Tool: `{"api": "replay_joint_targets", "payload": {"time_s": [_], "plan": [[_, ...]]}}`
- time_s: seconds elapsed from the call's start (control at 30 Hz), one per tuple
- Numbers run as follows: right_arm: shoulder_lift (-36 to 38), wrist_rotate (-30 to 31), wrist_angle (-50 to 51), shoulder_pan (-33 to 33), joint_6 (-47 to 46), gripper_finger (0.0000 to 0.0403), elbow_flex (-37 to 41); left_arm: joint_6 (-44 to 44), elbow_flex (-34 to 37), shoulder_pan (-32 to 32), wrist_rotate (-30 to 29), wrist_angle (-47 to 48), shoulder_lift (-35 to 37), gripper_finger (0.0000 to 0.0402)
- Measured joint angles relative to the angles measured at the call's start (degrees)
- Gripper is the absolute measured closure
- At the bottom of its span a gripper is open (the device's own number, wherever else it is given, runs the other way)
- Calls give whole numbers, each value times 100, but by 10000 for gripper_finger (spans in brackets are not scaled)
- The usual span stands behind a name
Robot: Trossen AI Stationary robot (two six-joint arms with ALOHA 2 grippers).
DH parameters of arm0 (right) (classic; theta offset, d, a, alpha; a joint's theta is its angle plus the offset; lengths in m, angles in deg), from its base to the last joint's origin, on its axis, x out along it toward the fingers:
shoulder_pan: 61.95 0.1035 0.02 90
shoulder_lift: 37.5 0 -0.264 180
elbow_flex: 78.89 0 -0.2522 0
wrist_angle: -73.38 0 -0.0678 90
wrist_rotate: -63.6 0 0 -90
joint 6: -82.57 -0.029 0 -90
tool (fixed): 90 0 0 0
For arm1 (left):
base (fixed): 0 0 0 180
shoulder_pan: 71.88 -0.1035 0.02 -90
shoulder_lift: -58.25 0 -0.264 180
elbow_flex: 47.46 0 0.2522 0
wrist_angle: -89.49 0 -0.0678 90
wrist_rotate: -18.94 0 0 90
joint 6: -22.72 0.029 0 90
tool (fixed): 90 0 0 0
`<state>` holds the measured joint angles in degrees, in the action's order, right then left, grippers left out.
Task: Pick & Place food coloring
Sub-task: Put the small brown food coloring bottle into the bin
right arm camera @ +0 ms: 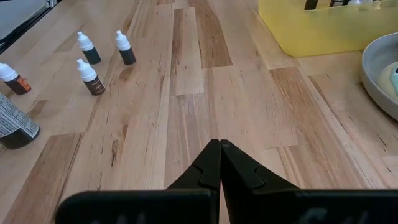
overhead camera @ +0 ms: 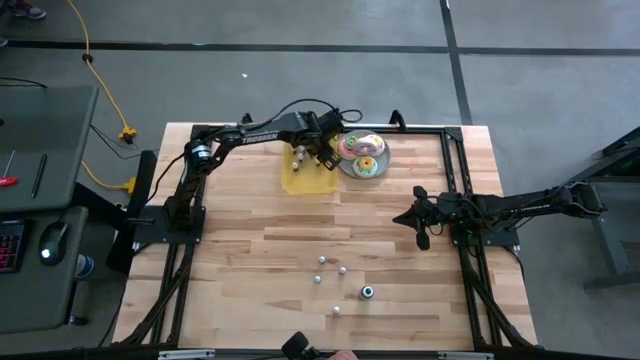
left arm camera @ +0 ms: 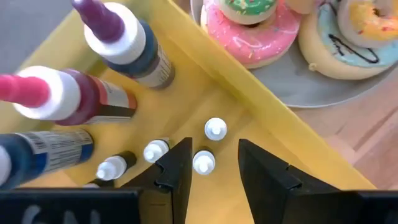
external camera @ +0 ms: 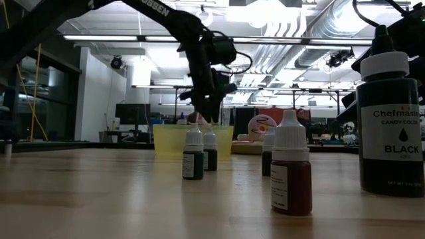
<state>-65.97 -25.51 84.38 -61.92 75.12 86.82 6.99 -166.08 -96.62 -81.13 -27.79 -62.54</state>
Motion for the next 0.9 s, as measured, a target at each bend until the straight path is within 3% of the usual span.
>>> {"api": "replay_joint_targets", "payload": {"time_s": [0.27, 0.9], "plan": [[-2, -1, -2, 2, 0, 402, 0, 196, -350, 0, -9, 368, 257, 277], [0, 0, -1, 1, 0, 402, 0, 470, -317, 366, 27, 967, 1899, 277]]}}
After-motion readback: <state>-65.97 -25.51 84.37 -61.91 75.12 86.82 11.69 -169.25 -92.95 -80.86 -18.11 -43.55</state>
